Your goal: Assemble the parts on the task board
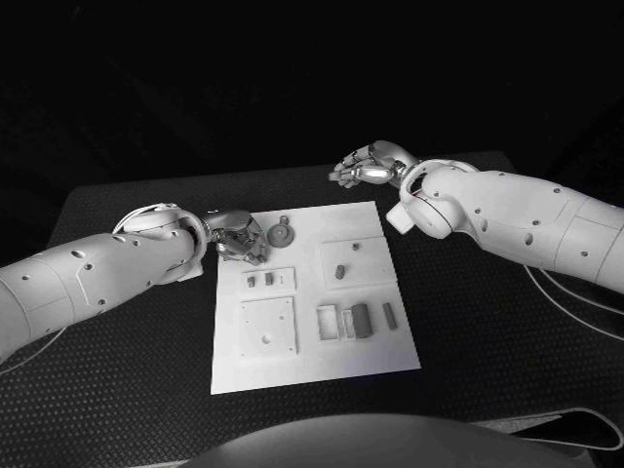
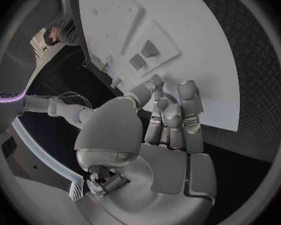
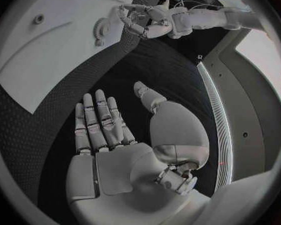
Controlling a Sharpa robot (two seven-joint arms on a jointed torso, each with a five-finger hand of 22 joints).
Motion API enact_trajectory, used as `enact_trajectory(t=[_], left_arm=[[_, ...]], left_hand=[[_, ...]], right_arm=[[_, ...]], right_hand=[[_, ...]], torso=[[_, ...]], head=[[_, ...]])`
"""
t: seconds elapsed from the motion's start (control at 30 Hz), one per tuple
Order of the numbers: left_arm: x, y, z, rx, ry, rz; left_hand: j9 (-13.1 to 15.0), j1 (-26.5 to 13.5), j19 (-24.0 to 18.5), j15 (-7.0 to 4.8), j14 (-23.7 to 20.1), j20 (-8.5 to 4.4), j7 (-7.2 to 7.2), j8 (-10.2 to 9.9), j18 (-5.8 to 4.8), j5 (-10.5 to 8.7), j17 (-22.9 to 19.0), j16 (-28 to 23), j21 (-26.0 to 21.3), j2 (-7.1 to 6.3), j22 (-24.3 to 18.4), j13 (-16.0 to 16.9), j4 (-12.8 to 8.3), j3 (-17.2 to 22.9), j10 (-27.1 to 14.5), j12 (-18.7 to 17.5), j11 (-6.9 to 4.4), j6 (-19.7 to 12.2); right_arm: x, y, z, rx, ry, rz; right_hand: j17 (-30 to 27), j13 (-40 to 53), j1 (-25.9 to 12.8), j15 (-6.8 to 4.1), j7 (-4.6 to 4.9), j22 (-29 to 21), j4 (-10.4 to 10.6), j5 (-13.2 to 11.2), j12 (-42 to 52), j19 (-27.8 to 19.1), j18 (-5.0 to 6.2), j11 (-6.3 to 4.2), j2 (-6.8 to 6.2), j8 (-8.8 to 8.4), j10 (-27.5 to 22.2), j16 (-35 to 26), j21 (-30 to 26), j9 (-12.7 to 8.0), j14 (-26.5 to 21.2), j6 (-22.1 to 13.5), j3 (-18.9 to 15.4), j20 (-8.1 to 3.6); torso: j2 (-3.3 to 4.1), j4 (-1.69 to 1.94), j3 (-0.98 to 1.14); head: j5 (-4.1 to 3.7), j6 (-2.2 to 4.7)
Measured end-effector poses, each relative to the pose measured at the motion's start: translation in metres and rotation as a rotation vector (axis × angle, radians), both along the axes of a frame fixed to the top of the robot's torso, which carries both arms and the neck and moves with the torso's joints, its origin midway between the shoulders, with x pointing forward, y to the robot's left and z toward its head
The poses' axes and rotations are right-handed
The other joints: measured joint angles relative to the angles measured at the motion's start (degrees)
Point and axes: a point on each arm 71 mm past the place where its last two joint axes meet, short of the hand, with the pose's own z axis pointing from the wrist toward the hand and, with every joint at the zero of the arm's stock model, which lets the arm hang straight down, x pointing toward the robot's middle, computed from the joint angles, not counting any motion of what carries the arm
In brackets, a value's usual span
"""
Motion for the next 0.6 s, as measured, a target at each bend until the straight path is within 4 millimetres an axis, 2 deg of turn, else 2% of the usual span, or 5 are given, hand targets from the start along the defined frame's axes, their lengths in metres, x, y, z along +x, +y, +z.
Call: enact_trajectory(t=[0.6], left_arm=[[0.0004, -0.0002, -0.0004, 0.022, -0.014, -0.009]], left_hand=[[0.0, 0.0, 0.0, 0.00, 0.0, 0.01, 0.11, 0.0, 0.00, 0.00, 0.0, 0.0, 0.0, 0.00, 0.0, 0.0, 0.0, 0.0, -0.1, 0.0, -0.06, -0.3]], right_arm=[[-0.0001, 0.0001, 0.0000, 0.000, 0.000, 0.000]], right_hand=[[0.0, 0.0, 0.0, 0.00, 0.00, 0.0, 0.0, 0.0, 0.0, 0.0, 0.00, 0.00, 0.00, 0.00, 0.0, 0.0, -0.2, 0.0, 0.0, 0.0, 0.0, 0.00]], torso=[[-0.01, 0.05, -0.02]], head=[[-0.02, 0.04]])
